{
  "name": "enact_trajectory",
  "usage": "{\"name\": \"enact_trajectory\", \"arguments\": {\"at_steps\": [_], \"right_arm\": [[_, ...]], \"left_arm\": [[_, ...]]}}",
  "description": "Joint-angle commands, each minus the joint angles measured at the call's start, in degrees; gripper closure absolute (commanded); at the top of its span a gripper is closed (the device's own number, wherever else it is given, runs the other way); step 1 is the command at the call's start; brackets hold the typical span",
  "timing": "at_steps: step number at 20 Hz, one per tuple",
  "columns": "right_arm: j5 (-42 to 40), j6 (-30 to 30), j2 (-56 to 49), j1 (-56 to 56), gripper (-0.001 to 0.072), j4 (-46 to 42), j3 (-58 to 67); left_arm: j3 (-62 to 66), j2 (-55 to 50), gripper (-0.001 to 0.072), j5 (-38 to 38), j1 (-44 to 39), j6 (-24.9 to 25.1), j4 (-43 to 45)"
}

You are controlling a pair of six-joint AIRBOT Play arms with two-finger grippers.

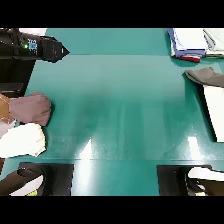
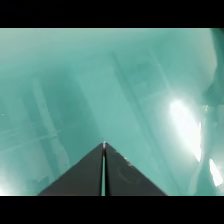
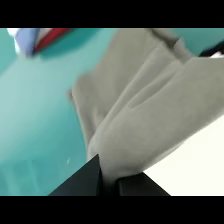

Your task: Fold the shirts.

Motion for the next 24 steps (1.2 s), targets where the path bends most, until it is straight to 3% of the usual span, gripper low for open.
{"name": "enact_trajectory", "arguments": {"at_steps": [1,10,14,20,21,22,23,24], "right_arm": [[-0.50,0.00,0.13,-1.31,0.0692,0.04,5.99],[14.73,0.87,0.37,-3.45,0.0692,-1.05,17.46],[22.40,4.35,0.81,-6.43,0.0692,-11.19,17.09],[22.95,5.01,8.90,-12.92,0.0689,-17.62,-2.21],[22.97,4.92,9.99,-14.08,0.0665,-18.56,-5.57],[22.84,3.98,10.97,-15.06,0.0516,-18.62,-8.46],[22.56,3.48,11.82,-16.13,0.0301,-18.60,-11.02],[21.97,3.52,12.61,-16.92,0.0143,-18.43,-13.00]], "left_arm": [[0.00,0.00,0.0682,-0.02,-0.04,-0.50,0.02],[0.00,0.00,0.0681,-1.99,-0.04,-0.26,0.07],[0.00,0.00,0.0682,-2.10,-0.04,-0.22,0.09],[0.00,0.00,0.0681,-2.58,-0.04,1.20,0.13],[0.00,0.00,0.0681,-2.75,-0.04,1.70,0.13],[0.00,0.00,0.0681,-2.82,-0.04,1.70,0.13],[0.00,0.00,0.0682,-2.89,-0.04,1.70,0.13],[0.00,0.00,0.0681,-2.91,-0.04,1.70,0.13]]}}
